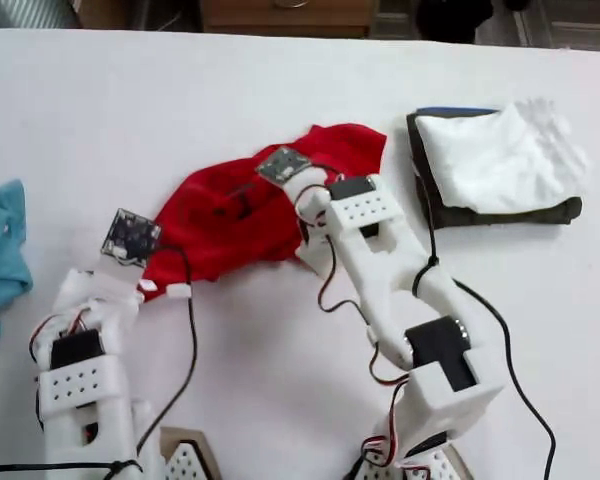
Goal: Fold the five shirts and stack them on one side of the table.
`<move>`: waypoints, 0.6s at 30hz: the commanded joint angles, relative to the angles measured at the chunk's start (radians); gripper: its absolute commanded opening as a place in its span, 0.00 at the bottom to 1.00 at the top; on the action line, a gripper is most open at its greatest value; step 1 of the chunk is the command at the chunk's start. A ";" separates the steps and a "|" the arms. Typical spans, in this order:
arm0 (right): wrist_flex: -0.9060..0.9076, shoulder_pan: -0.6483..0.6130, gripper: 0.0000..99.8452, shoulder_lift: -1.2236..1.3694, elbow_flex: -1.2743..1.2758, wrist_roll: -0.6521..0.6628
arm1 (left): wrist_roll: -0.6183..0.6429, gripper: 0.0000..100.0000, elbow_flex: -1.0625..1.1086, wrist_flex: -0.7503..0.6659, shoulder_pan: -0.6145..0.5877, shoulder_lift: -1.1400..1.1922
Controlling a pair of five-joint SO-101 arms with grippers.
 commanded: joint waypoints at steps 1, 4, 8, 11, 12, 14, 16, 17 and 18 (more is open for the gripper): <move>-0.015 -0.001 0.13 0.047 -0.034 0.003 | 0.009 0.03 -0.010 -0.017 0.003 -0.014; -0.015 -0.002 0.13 0.102 -0.066 0.002 | 0.008 0.03 -0.010 -0.014 0.003 -0.014; -0.010 -0.002 0.13 0.131 -0.104 0.002 | 0.005 0.03 -0.010 -0.017 0.003 -0.014; -0.008 0.007 0.13 0.128 -0.126 0.008 | 0.005 0.03 -0.010 -0.018 0.003 -0.014; -0.005 0.016 0.13 0.128 -0.141 0.005 | 0.005 0.03 -0.010 -0.018 0.003 -0.014; 0.012 0.033 0.13 0.131 -0.166 0.005 | 0.003 0.03 -0.012 -0.020 0.003 -0.014; 0.027 0.041 0.13 0.136 -0.178 0.008 | 0.003 0.03 -0.012 -0.020 0.003 -0.014; 0.028 0.042 0.13 0.136 -0.180 0.008 | 0.003 0.03 -0.012 -0.020 0.005 -0.014; 0.028 0.042 0.13 0.134 -0.180 0.009 | 0.003 0.03 -0.012 -0.020 0.005 -0.014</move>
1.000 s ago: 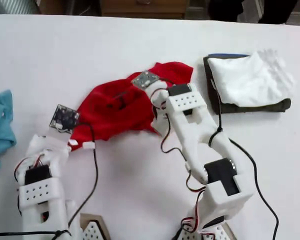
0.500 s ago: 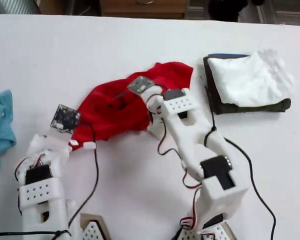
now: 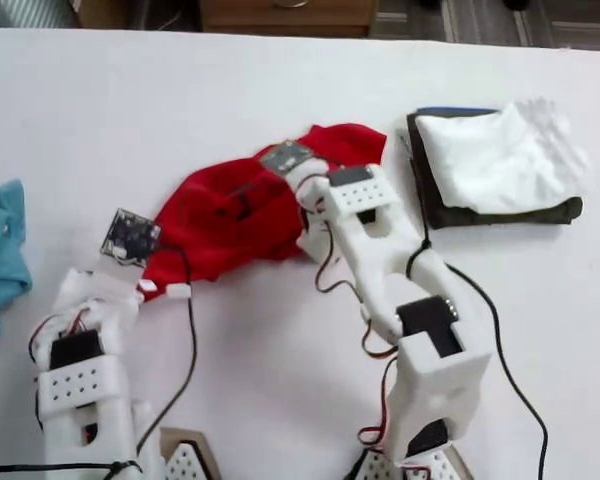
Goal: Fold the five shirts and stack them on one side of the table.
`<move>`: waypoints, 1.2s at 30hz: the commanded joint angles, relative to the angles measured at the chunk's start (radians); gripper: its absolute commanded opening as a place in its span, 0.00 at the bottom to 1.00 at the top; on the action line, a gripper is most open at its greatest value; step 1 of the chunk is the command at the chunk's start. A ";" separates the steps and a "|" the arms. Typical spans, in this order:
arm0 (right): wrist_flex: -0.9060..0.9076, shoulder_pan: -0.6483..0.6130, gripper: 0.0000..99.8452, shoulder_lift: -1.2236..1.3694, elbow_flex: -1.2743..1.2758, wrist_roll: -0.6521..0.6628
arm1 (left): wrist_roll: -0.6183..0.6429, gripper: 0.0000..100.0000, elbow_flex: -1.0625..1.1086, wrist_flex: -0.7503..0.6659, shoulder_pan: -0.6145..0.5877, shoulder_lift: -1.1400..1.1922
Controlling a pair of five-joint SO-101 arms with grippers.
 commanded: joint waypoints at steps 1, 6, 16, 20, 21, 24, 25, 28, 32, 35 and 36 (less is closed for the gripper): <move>0.013 0.010 0.13 -0.007 -0.041 0.009 | 0.003 0.03 -0.012 -0.020 0.006 -0.014; 0.005 0.007 0.13 0.001 -0.043 0.009 | 0.003 0.03 -0.012 -0.020 0.006 -0.014; 0.008 0.041 0.13 -0.005 -0.060 0.012 | 0.003 0.03 -0.012 -0.020 0.006 -0.014; 0.041 0.035 0.13 -0.008 -0.061 0.012 | 0.003 0.03 -0.012 -0.020 0.006 -0.014; 0.038 0.038 0.13 -0.005 -0.061 0.012 | 0.003 0.03 -0.012 -0.020 0.006 -0.014; 0.030 0.038 0.13 0.007 -0.058 0.012 | 0.003 0.03 -0.012 -0.020 0.006 -0.014; 0.028 0.036 0.13 0.016 -0.058 0.012 | 0.003 0.03 -0.012 -0.020 0.006 -0.014; 0.008 0.030 0.13 0.058 -0.064 0.011 | 0.003 0.03 -0.012 -0.020 0.006 -0.014; -0.050 0.021 0.13 0.102 -0.064 0.003 | 0.003 0.03 -0.012 -0.020 0.006 -0.014; -0.056 0.018 0.13 0.105 -0.071 0.003 | 0.003 0.03 -0.012 -0.020 0.006 -0.014; -0.050 0.021 0.13 0.105 -0.080 0.003 | 0.003 0.03 -0.012 -0.020 0.005 -0.014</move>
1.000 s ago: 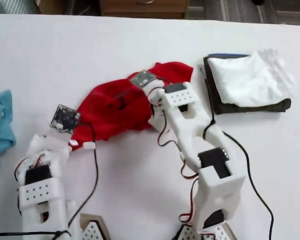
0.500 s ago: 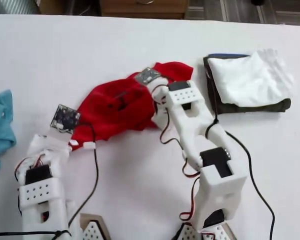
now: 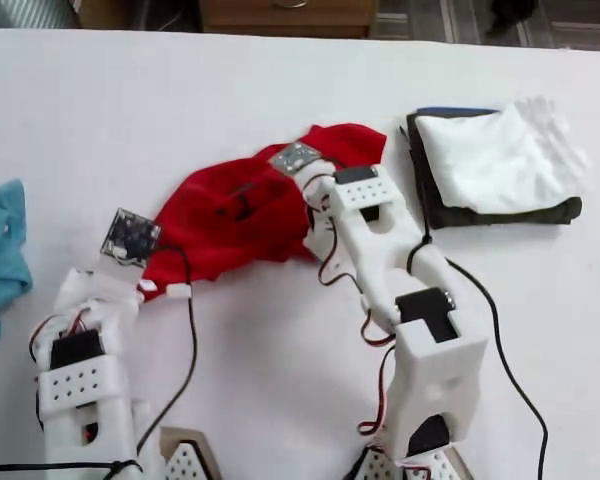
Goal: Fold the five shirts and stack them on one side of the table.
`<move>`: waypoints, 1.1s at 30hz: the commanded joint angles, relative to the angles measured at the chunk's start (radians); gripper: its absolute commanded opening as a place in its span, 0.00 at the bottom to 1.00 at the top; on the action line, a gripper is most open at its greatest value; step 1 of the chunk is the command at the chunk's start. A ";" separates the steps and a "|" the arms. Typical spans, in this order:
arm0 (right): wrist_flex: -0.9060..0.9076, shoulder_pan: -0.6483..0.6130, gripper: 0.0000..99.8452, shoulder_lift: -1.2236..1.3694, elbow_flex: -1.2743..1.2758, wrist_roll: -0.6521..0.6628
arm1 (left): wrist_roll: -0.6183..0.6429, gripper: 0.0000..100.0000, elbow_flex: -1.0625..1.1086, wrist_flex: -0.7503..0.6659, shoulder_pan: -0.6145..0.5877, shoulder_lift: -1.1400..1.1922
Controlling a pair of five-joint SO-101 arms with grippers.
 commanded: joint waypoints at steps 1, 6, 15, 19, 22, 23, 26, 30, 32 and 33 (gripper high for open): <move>-0.028 -0.004 0.13 0.010 -0.051 0.003 | 0.003 0.03 -0.012 -0.020 0.005 -0.014; 0.016 0.024 0.03 -0.053 -0.084 0.000 | 0.003 0.03 -0.012 -0.020 0.006 -0.014; 0.111 0.051 0.02 -0.309 -0.077 0.000 | 0.006 0.03 -0.012 -0.020 0.008 -0.014; 0.151 0.051 0.02 -0.400 -0.078 0.006 | 0.011 0.03 -0.033 0.005 0.008 -0.009; 0.189 0.051 0.02 -0.512 -0.078 0.008 | 0.031 0.03 -0.125 0.110 0.006 -0.012; 0.202 0.051 0.02 -0.561 -0.078 0.008 | 0.052 0.03 -0.176 0.158 0.005 -0.012; 0.203 0.051 0.02 -0.714 -0.077 0.009 | 0.084 0.03 -0.366 0.313 0.009 -0.009; 0.165 0.051 0.02 -0.877 -0.063 0.005 | 0.086 0.03 -0.549 0.457 0.046 -0.009; 0.116 0.051 0.02 -0.946 -0.032 0.006 | 0.084 0.03 -0.605 0.497 0.055 -0.009; 0.090 0.051 0.02 -0.983 -0.018 0.008 | 0.086 0.03 -0.633 0.512 0.055 -0.009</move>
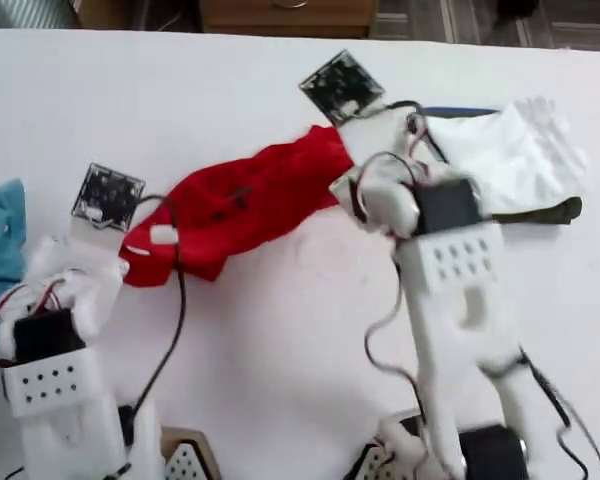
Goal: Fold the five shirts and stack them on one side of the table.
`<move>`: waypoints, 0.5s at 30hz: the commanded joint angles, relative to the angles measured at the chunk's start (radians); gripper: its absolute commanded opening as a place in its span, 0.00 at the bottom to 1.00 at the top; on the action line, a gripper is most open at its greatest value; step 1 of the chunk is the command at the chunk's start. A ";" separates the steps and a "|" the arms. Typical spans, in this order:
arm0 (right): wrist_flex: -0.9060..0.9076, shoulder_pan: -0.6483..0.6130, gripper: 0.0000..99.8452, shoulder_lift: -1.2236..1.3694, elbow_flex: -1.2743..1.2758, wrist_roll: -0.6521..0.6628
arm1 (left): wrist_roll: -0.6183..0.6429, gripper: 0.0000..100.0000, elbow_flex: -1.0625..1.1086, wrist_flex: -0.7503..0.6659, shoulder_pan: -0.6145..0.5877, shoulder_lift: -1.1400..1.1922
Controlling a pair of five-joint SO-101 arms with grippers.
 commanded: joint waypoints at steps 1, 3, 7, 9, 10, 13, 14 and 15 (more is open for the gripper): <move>-0.094 0.012 0.02 -0.159 0.023 0.006 | 0.012 0.03 -0.142 0.066 0.014 -0.012; -0.139 0.012 0.02 -0.228 0.037 0.006 | 0.035 0.03 -0.211 0.106 0.014 -0.012; -0.171 0.012 0.02 -0.358 0.037 0.005 | 0.064 0.03 -0.377 0.187 0.014 -0.012; -0.171 0.012 0.02 -0.415 0.037 0.005 | 0.064 0.03 -0.453 0.221 0.015 -0.012; -0.171 0.012 0.02 -0.443 0.037 0.005 | 0.064 0.03 -0.492 0.239 0.015 -0.012; -0.171 0.012 0.02 -0.535 0.035 0.006 | 0.068 0.03 -0.605 0.299 0.015 -0.014; -0.171 0.012 0.02 -0.568 0.035 0.006 | 0.068 0.03 -0.642 0.322 0.015 -0.014; -0.171 0.012 0.02 -0.604 0.035 0.008 | 0.069 0.03 -0.677 0.345 0.015 -0.014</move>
